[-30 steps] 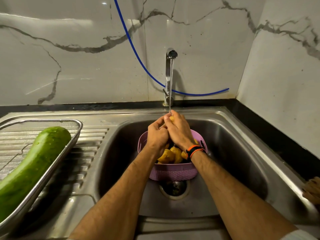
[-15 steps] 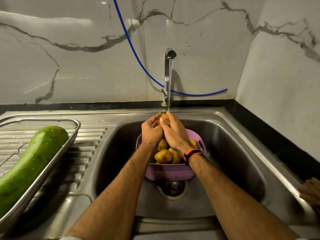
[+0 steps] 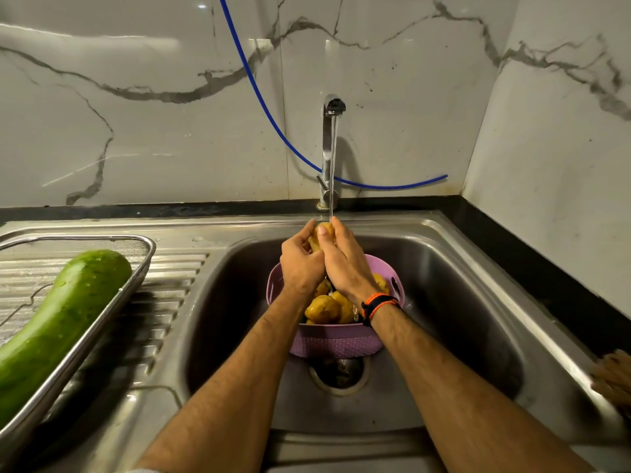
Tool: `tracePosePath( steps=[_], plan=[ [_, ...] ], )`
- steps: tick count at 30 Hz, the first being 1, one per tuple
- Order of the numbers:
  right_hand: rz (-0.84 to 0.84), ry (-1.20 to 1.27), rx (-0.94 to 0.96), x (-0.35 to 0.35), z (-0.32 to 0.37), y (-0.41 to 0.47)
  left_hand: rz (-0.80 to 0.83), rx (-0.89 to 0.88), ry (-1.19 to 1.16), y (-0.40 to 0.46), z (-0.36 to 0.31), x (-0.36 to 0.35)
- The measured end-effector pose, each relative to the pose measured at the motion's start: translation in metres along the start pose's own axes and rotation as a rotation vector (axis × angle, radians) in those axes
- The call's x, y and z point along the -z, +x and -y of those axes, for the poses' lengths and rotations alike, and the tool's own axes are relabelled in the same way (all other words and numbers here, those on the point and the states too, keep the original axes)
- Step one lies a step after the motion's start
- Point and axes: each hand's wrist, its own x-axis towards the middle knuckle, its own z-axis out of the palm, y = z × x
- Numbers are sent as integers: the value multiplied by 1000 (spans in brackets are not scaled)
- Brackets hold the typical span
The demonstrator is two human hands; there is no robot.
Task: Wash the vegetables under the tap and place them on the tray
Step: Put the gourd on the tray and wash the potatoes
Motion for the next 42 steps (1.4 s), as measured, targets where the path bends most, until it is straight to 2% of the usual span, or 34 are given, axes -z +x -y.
tracePosePath(
  steps=[5, 10, 14, 18, 23, 27, 31, 36, 42],
  plan=[
    [20, 12, -19, 2, 2, 4, 45, 13, -6, -1, 2, 3],
    [47, 40, -29, -3, 3, -1, -27, 44, -68, 1, 0, 0],
    [4, 72, -39, 2, 4, 5, 66, 9, -31, -2, 2, 0],
    [58, 44, -39, -5, 4, -2, -68, 36, -22, 0, -1, 2],
    [44, 68, -59, 0, 7, 2, -4, -17, 60, -5, 0, 2],
    [75, 49, -50, -7, 6, -4, -83, 3, 13, -1, -2, 3],
    [27, 79, -56, -1, 5, 3, 49, -11, -12, -4, -3, 5],
    [46, 72, -36, -4, 4, -2, 0, 37, -107, -2, -4, 3],
    [-26, 100, -22, 1, 3, 2, 112, 86, -172, -8, -9, -2]
  ],
)
